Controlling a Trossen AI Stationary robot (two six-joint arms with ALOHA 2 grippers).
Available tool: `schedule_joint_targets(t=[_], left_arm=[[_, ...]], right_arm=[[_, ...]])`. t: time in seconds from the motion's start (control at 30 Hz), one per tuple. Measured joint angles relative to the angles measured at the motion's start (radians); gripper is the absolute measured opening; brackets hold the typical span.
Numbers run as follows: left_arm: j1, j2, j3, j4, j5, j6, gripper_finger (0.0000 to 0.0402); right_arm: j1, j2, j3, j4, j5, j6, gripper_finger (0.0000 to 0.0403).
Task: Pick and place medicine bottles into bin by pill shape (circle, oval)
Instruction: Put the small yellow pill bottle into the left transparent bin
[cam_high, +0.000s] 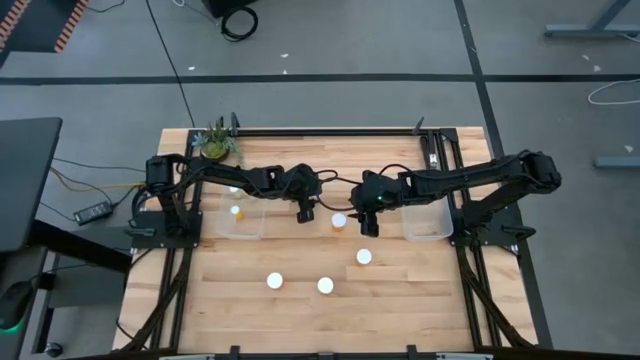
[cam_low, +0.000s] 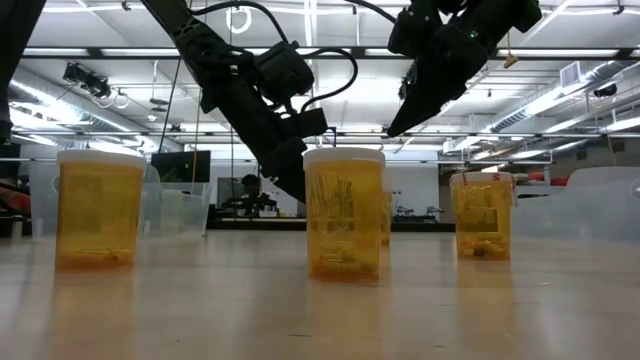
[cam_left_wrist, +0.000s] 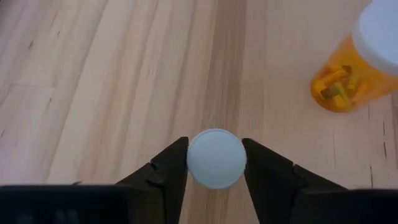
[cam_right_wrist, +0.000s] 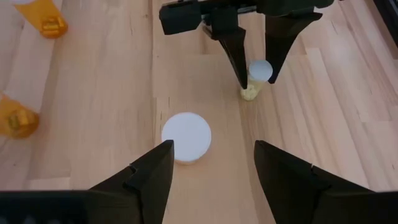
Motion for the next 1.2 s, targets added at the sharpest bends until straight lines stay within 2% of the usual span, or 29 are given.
schedule_joint_targets(t=[0.23,0.8,1.2], left_arm=[[0.0,0.0,0.0,0.0,0.0,-0.001,0.0125],[0.0,-0.002,0.0,-0.004,0.0,-0.002,0.0131],[0.0,-0.113,0.0,-0.096,0.0,-0.007,0.0129]], right_arm=[[0.0,0.0,0.0,0.0,0.022,0.0,0.0229],[0.0,0.0,0.0,0.0,0.022,0.0,0.0229],[-0.003,0.0,0.0,0.004,0.022,-0.004,0.0229]])
